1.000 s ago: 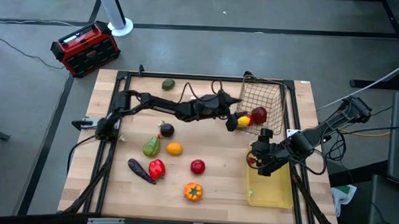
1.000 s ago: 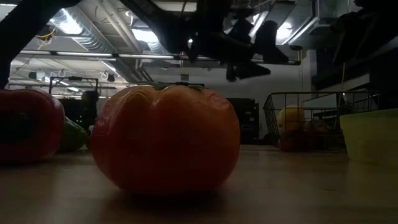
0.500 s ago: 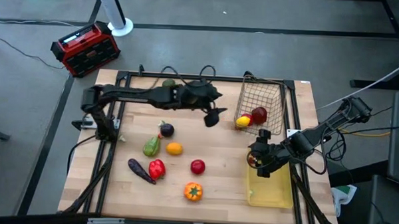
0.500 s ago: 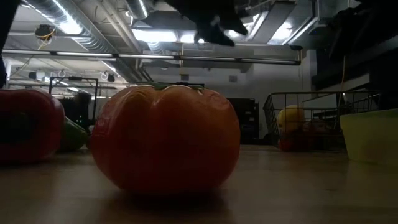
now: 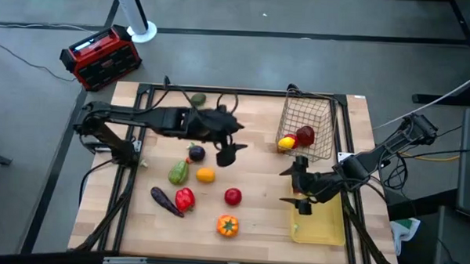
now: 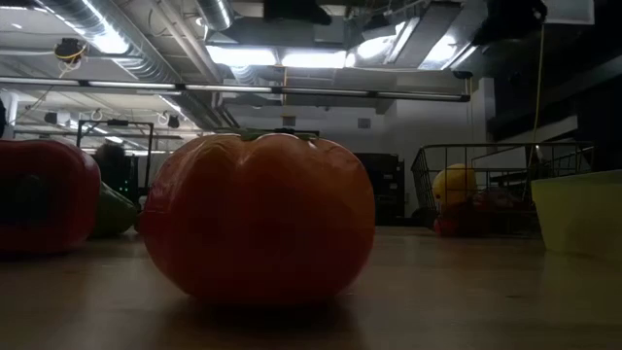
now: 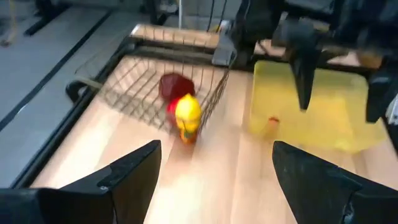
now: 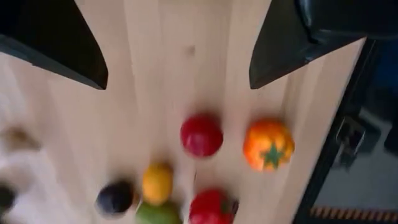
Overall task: Sort produce into baskets
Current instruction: Put the red tomato into the wired bin
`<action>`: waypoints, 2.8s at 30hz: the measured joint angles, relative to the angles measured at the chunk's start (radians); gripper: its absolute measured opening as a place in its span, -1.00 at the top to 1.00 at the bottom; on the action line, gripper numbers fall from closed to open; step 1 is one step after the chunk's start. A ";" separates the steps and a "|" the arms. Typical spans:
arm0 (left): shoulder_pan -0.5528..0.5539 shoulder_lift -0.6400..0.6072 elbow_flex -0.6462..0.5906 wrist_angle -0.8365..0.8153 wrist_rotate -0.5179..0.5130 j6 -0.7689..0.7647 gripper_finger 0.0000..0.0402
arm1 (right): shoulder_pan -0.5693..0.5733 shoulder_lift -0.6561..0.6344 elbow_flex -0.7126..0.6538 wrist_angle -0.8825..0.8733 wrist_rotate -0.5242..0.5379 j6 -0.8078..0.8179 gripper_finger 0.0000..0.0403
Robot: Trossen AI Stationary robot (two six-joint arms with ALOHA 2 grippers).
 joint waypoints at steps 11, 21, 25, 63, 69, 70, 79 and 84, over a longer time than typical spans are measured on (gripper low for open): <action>-0.272 -0.156 -0.229 -0.039 -0.289 -0.277 -0.51 | 0.000 0.035 0.000 0.227 0.013 -0.158 -0.69; -0.451 -0.211 -0.365 -0.005 -0.353 -0.487 -0.51 | -0.065 0.196 0.000 0.458 -0.055 -0.275 -0.70; -0.471 -0.210 -0.372 0.005 -0.358 -0.521 -0.51 | -0.146 0.260 0.000 0.520 -0.175 -0.233 -0.70; -0.474 -0.210 -0.372 0.000 -0.399 -0.531 -0.51 | -0.275 0.705 0.000 0.902 -0.352 -0.208 -0.70; -0.474 -0.210 -0.372 0.000 -0.399 -0.533 -0.51 | -0.275 0.752 0.000 0.933 -0.388 -0.208 -0.70; -0.474 -0.210 -0.372 0.000 -0.399 -0.533 -0.51 | -0.275 0.756 0.000 0.932 -0.387 -0.208 -0.70; -0.460 -0.209 -0.372 -0.001 -0.400 -0.533 -0.51 | -0.275 0.795 0.003 0.959 -0.369 -0.205 -0.66; -0.439 -0.209 -0.372 -0.001 -0.401 -0.530 -0.51 | -0.275 0.796 0.002 0.964 -0.367 -0.206 -0.45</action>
